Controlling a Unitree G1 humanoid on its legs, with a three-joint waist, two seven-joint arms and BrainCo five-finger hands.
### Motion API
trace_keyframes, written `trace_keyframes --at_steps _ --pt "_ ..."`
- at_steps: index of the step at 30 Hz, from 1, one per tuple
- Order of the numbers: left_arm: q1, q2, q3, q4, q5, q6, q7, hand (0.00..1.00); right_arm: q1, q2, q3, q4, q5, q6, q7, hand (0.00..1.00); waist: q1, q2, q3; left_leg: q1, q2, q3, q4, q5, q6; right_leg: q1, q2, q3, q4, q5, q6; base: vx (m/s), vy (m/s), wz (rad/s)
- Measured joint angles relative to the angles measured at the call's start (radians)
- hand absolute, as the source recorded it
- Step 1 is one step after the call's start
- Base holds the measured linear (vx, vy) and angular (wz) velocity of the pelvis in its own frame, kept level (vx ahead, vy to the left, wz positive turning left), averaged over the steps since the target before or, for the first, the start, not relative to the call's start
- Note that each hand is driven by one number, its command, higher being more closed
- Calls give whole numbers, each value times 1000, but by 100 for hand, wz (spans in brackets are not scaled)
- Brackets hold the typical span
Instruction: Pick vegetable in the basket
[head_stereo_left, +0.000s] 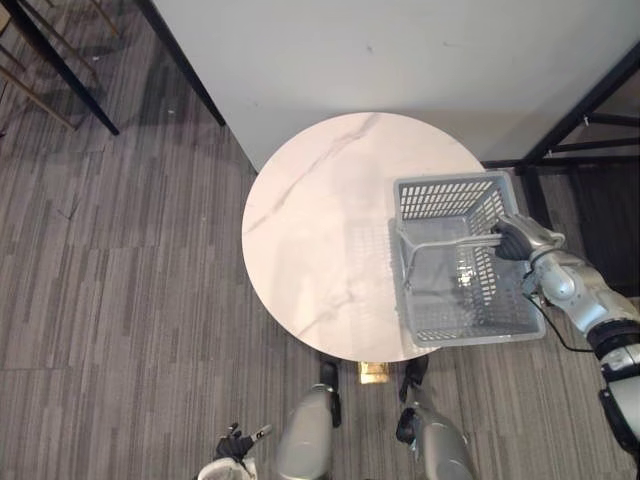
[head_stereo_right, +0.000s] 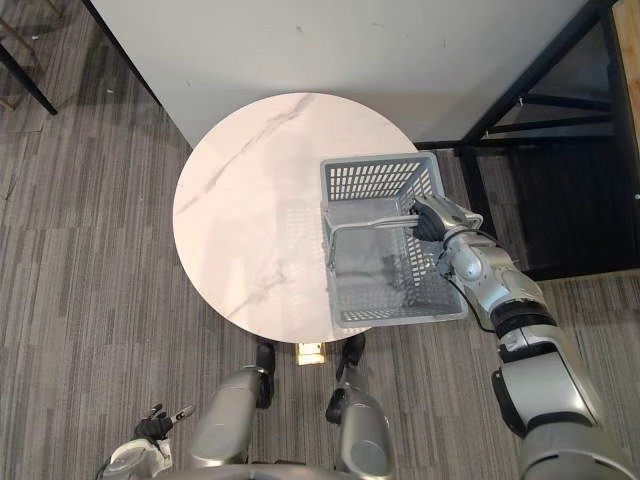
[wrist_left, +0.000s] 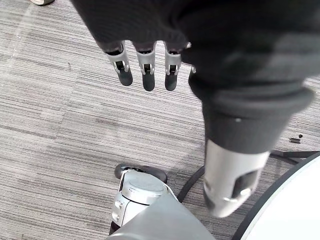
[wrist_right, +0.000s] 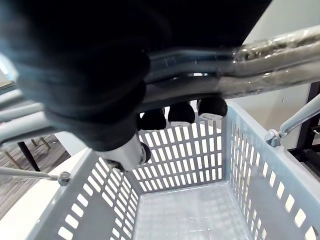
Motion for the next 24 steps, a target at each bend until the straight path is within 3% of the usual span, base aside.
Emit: trace_keyframes --at_steps 4,9,12,16,24 --pt "0 0 -1 0 1 -1 -3 0 49 0 1 -27 1 -9 1 100 1 -10 -2 31 -1 3 -13 0 0 25 0 2 -2 -4 -1 0 0 0" --pt "3 0 3 0 9 1 -2 0 206 4 2 -198 3 17 39 100 -4 -50 -29 63 4 36 -39 3 1 30 5 32 -6 -6 -1 28 19 -17" --pt "12 0 5 0 11 4 6 0 303 19 1 -319 4 45 81 100 -29 -77 -58 96 7 58 -54 2 0 43 10 52 -9 -5 -1 60 16 -24" --pt "29 1 31 2 13 2 13 0 408 16 -31 -471 23 57 131 100 -69 -113 -149 131 15 100 -72 -3 -6 49 18 91 -16 -5 -1 40 11 -27" --pt "87 -5 36 42 19 6 30 0 507 -29 -92 -639 142 55 304 100 -109 -111 -265 193 25 153 -108 -15 -21 81 28 141 -36 -23 -6 -14 -9 -20"
